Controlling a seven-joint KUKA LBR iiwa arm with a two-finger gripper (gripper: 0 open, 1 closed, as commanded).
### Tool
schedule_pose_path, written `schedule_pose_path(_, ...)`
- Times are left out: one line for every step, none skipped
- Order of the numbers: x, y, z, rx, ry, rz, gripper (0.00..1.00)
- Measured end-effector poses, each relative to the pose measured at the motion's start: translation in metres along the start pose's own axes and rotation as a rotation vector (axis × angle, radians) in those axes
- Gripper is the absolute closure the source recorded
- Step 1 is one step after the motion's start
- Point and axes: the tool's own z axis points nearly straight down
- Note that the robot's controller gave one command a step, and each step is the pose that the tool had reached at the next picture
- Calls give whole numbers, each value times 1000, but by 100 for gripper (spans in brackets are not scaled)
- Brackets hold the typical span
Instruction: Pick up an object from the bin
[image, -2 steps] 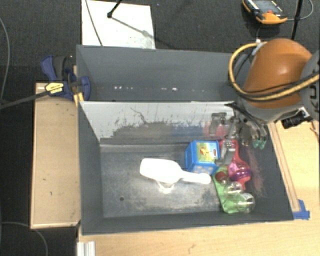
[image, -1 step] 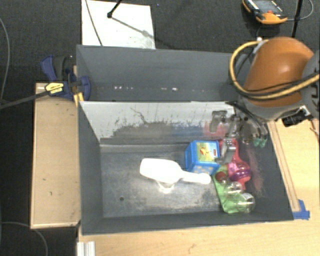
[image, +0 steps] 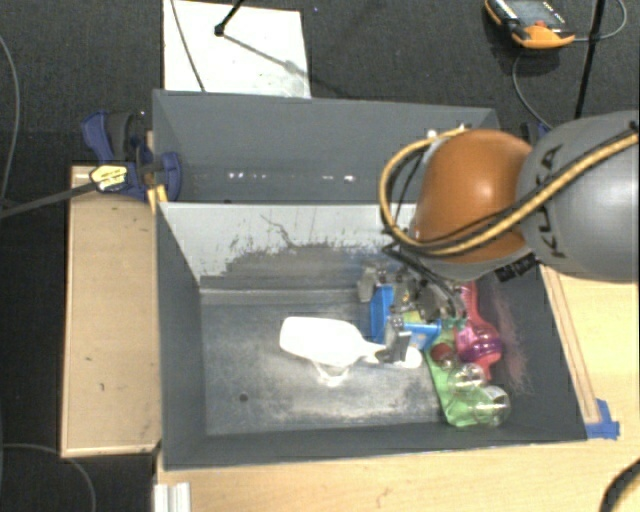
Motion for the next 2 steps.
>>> schedule_pose_path(25, -47, 14, -1, 4, -130, 0)
schedule_pose_path(17, -10, 33, 0, 6, -49, 0)
